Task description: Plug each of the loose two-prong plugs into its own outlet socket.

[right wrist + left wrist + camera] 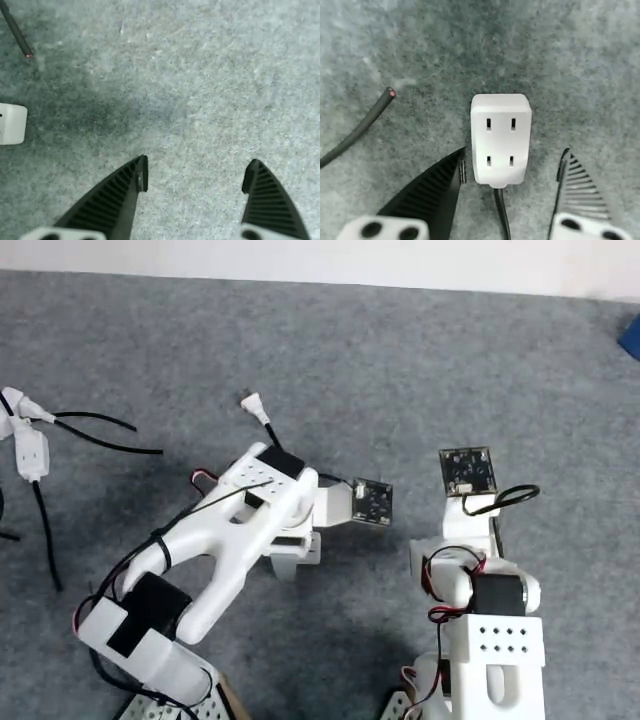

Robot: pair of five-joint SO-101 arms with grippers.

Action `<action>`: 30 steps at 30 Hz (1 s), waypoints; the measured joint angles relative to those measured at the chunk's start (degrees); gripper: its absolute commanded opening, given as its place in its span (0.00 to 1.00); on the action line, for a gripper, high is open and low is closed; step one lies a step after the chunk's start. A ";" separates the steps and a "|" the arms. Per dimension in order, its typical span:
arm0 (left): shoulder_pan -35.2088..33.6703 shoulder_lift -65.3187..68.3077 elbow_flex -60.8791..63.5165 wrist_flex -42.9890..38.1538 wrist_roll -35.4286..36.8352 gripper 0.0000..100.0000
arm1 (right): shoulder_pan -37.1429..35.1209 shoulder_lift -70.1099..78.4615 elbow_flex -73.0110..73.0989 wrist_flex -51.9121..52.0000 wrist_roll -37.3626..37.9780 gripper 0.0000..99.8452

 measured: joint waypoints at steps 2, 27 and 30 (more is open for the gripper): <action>0.00 0.00 -0.53 0.00 0.00 0.31 | 0.00 0.00 0.00 0.00 0.00 0.30; -37.45 9.32 -24.88 0.09 61.63 0.31 | -23.74 93.27 -102.33 25.93 8.18 0.30; -41.93 10.90 -24.44 -0.53 61.80 0.31 | -25.41 111.30 -127.12 29.98 9.85 0.30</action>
